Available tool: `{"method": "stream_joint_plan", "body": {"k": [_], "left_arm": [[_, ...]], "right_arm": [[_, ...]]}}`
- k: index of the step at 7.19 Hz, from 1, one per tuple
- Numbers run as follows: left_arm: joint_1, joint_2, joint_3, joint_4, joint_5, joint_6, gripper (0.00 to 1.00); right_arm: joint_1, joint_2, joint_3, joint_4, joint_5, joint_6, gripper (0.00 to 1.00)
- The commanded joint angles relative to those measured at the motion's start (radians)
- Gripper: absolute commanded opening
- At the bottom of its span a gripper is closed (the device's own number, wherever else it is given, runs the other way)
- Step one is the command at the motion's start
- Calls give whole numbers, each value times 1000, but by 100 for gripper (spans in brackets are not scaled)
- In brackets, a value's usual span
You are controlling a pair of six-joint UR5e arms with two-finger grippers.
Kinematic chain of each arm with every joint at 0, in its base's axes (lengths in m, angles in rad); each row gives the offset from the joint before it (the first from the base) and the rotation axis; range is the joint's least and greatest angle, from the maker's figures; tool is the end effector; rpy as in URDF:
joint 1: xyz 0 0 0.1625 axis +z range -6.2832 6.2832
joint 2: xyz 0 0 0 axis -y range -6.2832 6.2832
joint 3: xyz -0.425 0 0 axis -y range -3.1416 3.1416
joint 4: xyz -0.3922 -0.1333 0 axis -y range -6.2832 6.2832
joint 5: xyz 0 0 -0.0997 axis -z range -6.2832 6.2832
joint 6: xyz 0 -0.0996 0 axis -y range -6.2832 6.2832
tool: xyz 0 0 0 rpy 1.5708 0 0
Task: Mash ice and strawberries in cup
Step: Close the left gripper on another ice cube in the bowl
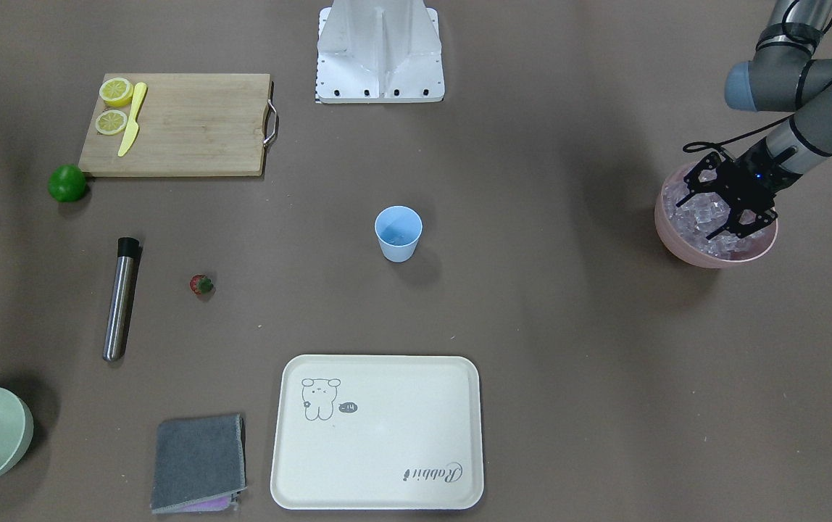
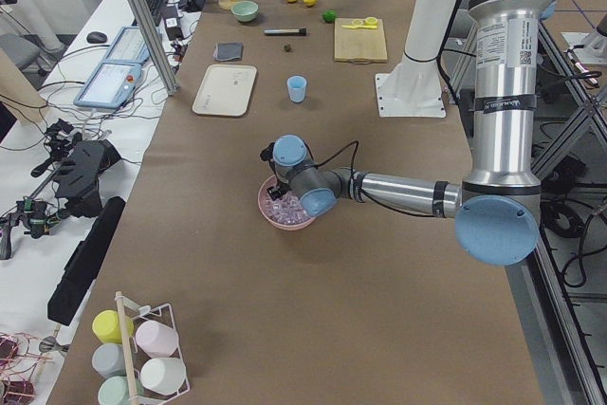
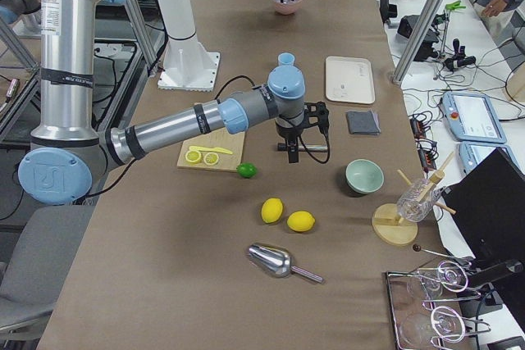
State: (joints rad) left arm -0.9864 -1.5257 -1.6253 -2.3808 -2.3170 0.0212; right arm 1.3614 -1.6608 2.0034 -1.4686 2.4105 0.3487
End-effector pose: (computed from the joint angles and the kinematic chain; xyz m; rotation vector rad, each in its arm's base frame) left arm 0.2180 -0.4487 0.5604 0.5709 0.9195 0.8524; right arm -0.0356 -0.4523 0.4712 0.1744 -0.9074 -0.0574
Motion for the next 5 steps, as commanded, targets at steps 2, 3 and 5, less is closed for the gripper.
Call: {"method": "stream_joint_plan", "body": {"k": [2, 3, 5], "left_arm": [[-1, 16, -1, 0, -7, 31, 77], [-3, 18, -1, 0, -7, 31, 77], [-9, 19, -5, 0, -15, 34, 80]], "right_arm": [[2, -2, 2, -1, -2, -1, 100], [5, -2, 5, -1, 2, -1, 100], [7, -2, 8, -1, 2, -1, 100]]}}
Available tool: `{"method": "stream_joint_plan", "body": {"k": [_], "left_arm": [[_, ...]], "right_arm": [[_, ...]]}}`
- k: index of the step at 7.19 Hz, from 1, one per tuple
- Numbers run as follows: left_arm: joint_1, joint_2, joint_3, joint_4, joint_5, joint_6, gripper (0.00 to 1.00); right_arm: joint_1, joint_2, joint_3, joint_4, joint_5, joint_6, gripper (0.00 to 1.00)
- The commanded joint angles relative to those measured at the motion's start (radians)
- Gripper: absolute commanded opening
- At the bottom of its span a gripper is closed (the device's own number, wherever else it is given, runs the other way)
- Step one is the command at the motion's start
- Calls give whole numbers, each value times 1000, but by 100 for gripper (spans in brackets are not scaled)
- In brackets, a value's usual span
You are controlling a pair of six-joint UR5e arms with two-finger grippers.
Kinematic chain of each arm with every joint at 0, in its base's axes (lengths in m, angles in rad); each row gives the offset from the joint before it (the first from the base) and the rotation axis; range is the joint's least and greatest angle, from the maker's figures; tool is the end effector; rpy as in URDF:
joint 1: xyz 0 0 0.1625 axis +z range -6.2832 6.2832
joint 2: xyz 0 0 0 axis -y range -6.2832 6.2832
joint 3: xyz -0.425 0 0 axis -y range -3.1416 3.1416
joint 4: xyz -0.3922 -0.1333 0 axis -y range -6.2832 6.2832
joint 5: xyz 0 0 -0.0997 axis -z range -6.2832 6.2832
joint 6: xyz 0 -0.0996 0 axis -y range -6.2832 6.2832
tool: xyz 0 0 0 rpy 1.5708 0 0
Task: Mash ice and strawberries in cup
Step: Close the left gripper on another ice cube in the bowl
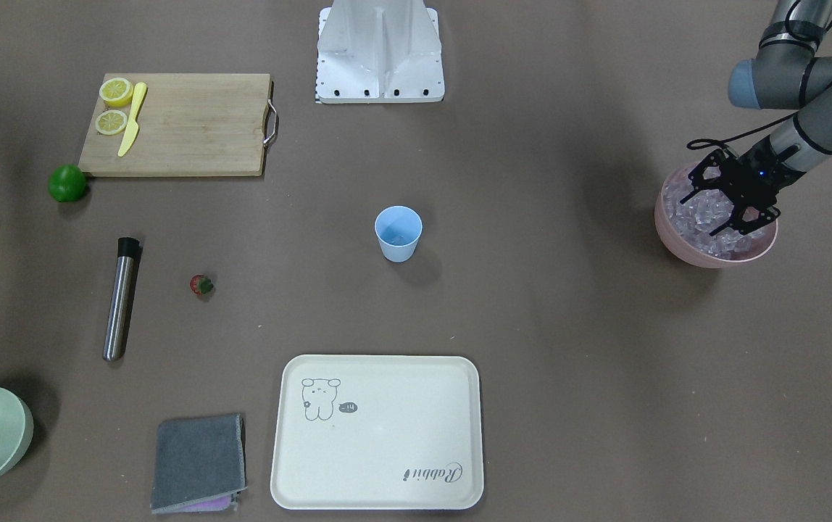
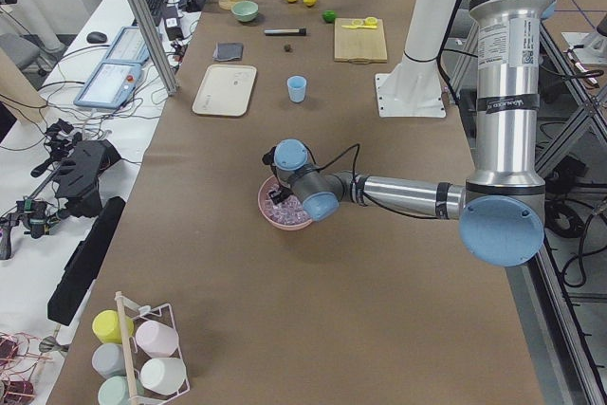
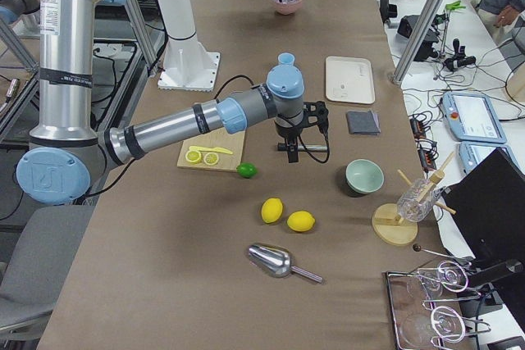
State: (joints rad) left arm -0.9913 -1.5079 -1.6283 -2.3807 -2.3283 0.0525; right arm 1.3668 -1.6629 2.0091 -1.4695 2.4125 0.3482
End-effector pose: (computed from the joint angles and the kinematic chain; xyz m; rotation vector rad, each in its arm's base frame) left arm 0.2123 -0.4428 0.5671 0.5700 0.9188 0.8755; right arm -0.0330 -0.4511 0.4693 0.1789 -0.9092 -0.0545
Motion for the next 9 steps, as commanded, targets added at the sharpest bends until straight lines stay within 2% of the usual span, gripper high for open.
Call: {"method": "stream_joint_plan", "body": {"k": [1, 6, 7, 8, 9], "left_arm": [[-4, 8, -5, 0, -2, 1, 96], [-3, 21, -8, 0, -2, 1, 96], [-1, 23, -13, -2, -3, 0, 92], [0, 25, -11, -2, -2, -2, 84], [2, 26, -13, -3, -3, -3, 83]], "right_arm": [[2, -1, 2, 0, 0, 0, 100], [12, -2, 0, 0, 0, 0, 100], [14, -3, 0, 0, 0, 0, 100], [12, -5, 2, 0, 2, -2, 100], [15, -6, 8, 0, 5, -2, 100]]}}
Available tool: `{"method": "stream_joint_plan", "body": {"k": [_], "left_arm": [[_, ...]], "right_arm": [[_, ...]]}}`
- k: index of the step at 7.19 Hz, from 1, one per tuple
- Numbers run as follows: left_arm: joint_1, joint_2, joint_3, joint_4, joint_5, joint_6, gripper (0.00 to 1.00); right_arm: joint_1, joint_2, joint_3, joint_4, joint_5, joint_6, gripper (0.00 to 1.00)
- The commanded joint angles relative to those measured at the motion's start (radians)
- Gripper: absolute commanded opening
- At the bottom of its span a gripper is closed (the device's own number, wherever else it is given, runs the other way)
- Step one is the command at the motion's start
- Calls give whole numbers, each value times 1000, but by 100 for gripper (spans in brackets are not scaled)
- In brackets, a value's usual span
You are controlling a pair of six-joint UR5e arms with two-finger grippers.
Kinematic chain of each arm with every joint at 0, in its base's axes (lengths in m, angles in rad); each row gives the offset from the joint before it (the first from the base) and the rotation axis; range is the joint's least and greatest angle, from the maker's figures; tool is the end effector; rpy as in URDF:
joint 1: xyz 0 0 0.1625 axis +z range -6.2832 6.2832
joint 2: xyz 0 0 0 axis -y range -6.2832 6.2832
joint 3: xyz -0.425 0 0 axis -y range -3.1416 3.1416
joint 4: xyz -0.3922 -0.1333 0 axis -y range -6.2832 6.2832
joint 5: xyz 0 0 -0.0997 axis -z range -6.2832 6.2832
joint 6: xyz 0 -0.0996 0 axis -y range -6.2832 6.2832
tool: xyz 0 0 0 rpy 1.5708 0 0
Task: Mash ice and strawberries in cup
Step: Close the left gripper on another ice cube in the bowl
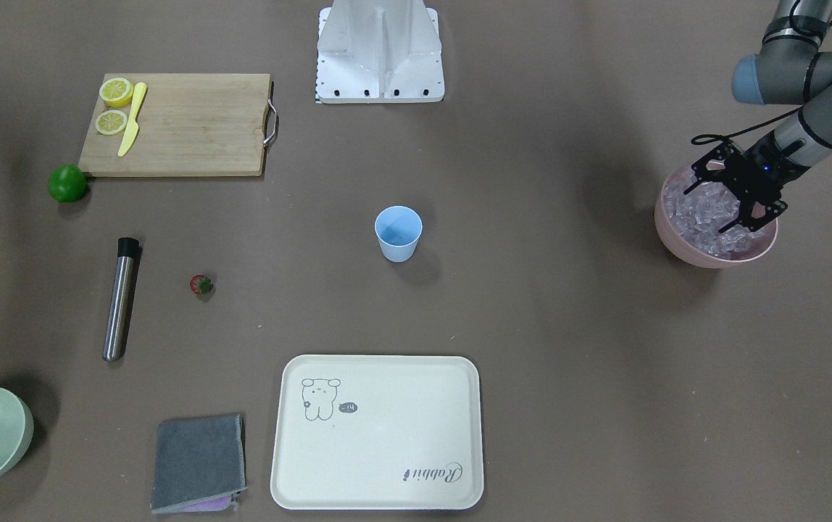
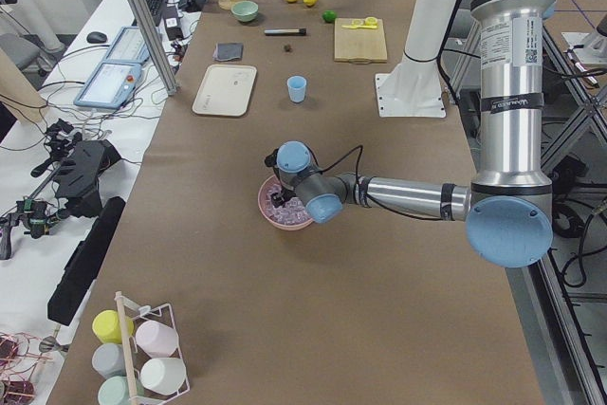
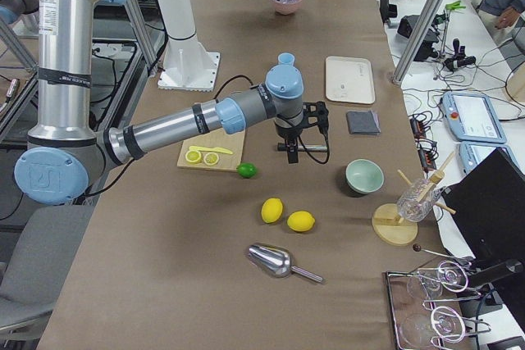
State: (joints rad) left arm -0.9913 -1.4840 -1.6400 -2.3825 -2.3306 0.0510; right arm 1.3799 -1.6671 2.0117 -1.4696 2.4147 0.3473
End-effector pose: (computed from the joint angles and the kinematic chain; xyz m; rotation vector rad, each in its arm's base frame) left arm 0.2069 -0.4343 0.5723 0.5582 0.9195 0.8717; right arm -0.0270 -0.4498 0.4698 0.1830 -0.9097 -0.0430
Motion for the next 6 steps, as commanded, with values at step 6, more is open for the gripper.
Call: {"method": "stream_joint_plan", "body": {"k": [6], "left_arm": [[8, 7, 0, -1, 4, 1, 63]], "right_arm": [[14, -31, 15, 0, 9, -5, 100]]}}
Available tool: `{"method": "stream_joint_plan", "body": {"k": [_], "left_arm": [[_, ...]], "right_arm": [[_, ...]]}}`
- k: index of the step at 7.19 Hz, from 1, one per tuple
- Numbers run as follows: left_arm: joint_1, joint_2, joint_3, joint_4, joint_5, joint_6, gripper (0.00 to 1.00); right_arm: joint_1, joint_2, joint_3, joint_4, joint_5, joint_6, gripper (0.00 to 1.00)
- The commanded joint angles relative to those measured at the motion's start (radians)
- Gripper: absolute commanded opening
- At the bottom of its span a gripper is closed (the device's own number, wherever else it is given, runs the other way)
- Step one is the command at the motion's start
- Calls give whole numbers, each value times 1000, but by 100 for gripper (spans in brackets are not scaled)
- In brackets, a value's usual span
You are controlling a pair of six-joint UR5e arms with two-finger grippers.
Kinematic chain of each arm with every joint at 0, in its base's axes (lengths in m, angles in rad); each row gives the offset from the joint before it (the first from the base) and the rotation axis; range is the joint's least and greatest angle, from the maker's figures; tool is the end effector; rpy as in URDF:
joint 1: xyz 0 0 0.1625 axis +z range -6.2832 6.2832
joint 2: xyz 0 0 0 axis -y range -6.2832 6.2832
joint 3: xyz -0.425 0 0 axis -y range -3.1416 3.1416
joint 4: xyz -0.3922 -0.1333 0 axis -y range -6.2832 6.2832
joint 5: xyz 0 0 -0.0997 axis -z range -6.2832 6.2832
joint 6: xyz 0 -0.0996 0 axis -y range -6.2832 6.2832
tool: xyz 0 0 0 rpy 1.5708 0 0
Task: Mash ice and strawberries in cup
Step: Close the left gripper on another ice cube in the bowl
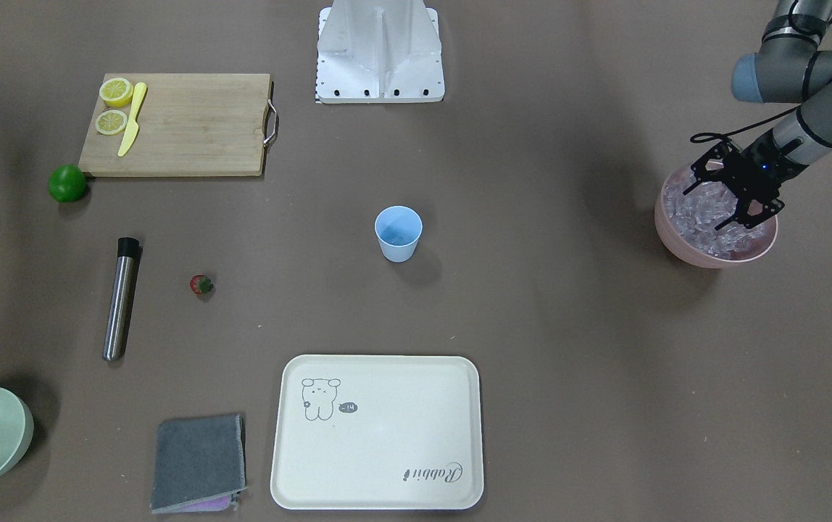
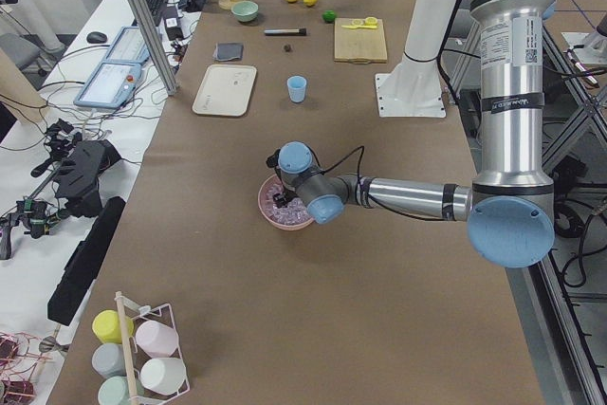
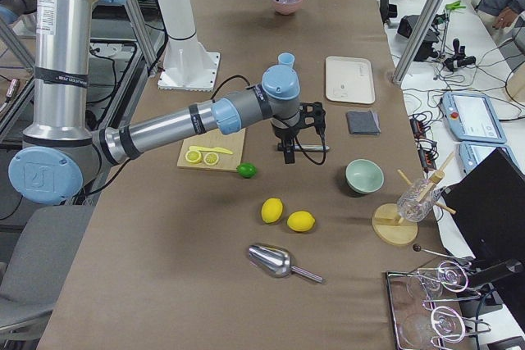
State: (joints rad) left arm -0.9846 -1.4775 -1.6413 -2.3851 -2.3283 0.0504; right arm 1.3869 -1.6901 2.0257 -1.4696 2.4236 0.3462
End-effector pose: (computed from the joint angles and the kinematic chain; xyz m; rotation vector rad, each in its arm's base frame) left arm 0.2082 -0.4308 0.5745 0.5534 0.9194 0.8757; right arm -0.0228 -0.4411 0.4725 0.1755 -0.9155 -0.0358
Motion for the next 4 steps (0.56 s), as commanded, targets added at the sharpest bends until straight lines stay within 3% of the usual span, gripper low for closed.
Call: {"method": "stream_joint_plan", "body": {"k": [1, 2, 3, 4], "left_arm": [[1, -1, 3, 1, 1, 2, 52], [0, -3, 5, 1, 1, 2, 38], [0, -1, 3, 3, -2, 0, 14], [-2, -12, 3, 9, -31, -3, 0]], "right_arm": [[9, -8, 2, 0, 0, -4, 100], [12, -8, 2, 0, 0, -4, 100], [17, -10, 2, 0, 0, -4, 100], [18, -10, 2, 0, 0, -4, 100]]}}
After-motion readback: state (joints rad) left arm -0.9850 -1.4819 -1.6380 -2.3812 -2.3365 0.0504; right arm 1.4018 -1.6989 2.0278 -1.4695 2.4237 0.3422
